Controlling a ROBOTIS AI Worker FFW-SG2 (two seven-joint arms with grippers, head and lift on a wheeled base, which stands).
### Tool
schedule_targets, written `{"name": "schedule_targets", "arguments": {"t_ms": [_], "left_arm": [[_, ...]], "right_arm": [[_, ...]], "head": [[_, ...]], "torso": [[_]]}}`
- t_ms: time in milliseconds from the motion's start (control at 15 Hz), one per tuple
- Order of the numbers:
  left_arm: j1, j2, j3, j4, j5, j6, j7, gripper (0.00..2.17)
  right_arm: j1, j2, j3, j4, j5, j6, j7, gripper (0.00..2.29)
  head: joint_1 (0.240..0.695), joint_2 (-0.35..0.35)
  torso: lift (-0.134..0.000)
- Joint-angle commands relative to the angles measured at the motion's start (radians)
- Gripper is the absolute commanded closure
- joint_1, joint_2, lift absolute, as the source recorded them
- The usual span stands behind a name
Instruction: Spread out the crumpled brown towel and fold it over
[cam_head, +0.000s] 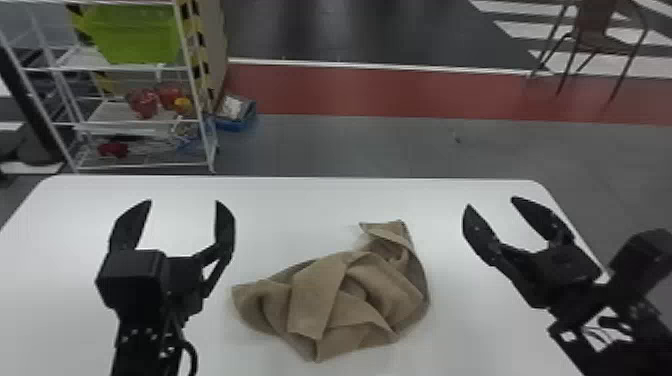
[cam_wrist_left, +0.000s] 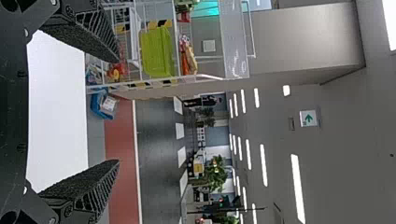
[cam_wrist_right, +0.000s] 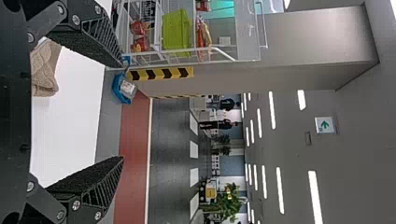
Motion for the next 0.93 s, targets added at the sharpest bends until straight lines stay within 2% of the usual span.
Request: {"name": "schedule_targets", "arguments": {"t_ms": [0,600,867], "left_arm": [[-0.002,0.000,0.000,0.001,-0.002,0.000,0.000,0.14],[0.000,0.002,0.001,-0.001,-0.004,0.000,0.002,0.15],[0.000,0.002,0.001,0.007,-0.002,0.000,0.002,0.15]], "right_arm": [[-0.001,0.001,-0.002,0.000,0.000,0.001,0.002,0.20],[-0.002,0.001,-0.006,-0.003,-0.002,0.014,0.011,0.20],[-0.105,0.001,0.000,0.023,0.023,0.133,0.025,0.22]], "head": [[0.695,-0.089],[0.695,-0.088],[0.695,-0.089]], "torso": [[-0.123],[-0.123],[-0.123]]}}
